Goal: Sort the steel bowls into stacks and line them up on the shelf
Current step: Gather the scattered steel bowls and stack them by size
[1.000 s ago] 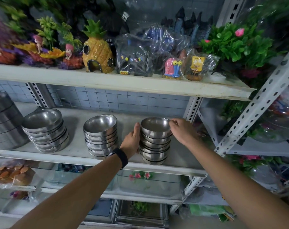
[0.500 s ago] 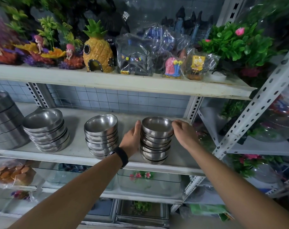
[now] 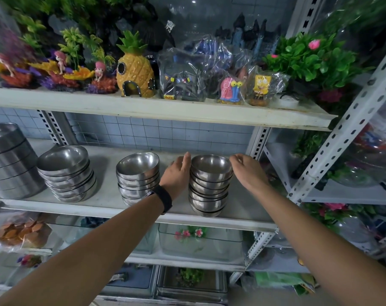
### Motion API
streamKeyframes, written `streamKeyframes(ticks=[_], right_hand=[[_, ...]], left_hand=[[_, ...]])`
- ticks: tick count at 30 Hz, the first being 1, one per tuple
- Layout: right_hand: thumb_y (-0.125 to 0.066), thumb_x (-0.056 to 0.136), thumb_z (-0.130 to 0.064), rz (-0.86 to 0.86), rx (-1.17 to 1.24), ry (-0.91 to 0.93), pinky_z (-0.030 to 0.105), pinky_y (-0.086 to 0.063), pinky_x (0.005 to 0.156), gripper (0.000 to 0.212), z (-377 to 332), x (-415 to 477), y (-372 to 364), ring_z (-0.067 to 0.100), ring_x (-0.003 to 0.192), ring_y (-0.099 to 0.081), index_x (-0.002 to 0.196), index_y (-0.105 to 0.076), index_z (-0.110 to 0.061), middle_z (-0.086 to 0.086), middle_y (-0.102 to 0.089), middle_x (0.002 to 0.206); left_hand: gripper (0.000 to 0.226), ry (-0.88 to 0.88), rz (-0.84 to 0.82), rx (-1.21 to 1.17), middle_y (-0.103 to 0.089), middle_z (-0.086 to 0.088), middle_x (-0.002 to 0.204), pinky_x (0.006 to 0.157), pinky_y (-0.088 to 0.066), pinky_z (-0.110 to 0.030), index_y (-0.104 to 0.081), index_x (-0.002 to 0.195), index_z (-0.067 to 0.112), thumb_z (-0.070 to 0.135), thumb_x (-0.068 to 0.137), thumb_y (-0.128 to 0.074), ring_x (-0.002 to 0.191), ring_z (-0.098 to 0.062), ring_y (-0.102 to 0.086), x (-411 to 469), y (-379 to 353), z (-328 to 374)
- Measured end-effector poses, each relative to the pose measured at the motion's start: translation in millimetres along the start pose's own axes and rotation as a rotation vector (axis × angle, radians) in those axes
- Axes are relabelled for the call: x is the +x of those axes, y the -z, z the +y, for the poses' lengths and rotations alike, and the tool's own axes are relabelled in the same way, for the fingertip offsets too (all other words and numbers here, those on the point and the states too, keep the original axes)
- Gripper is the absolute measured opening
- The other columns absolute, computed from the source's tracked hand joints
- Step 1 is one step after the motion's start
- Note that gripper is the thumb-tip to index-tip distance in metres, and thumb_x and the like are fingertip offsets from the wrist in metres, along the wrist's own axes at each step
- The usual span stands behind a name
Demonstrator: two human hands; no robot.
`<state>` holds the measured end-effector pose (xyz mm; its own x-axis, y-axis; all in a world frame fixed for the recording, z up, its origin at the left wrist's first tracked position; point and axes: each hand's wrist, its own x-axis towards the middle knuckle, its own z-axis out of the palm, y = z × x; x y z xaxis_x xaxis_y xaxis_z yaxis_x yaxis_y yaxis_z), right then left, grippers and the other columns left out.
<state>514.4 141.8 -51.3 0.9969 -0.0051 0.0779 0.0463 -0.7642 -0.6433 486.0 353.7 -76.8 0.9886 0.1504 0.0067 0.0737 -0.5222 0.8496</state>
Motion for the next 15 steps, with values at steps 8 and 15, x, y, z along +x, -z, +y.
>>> streamKeyframes(ticks=[8,15], right_hand=[[-0.035,0.098,-0.041,0.072,-0.159,0.094,0.03,-0.034,0.057,0.03,-17,3,24,0.016,0.072,-0.051,0.071,-0.04,-0.029,-0.01,-0.048,0.073],[-0.037,0.098,-0.041,0.079,-0.37,0.257,0.031,-0.038,0.06,0.032,-39,8,42,0.022,0.08,-0.056,0.077,-0.052,-0.022,-0.003,-0.055,0.08]], left_hand=[[0.051,-0.108,0.09,0.246,-0.06,-0.007,0.123,0.1,-0.035,-0.042,-0.058,0.12,0.018,0.056,0.103,-0.029,0.119,-0.027,-0.05,3,2,19],[0.036,-0.301,0.121,0.532,-0.064,-0.004,0.107,0.091,-0.042,-0.039,-0.059,0.105,0.016,0.045,0.099,-0.039,0.099,-0.024,-0.057,7,32,47]])
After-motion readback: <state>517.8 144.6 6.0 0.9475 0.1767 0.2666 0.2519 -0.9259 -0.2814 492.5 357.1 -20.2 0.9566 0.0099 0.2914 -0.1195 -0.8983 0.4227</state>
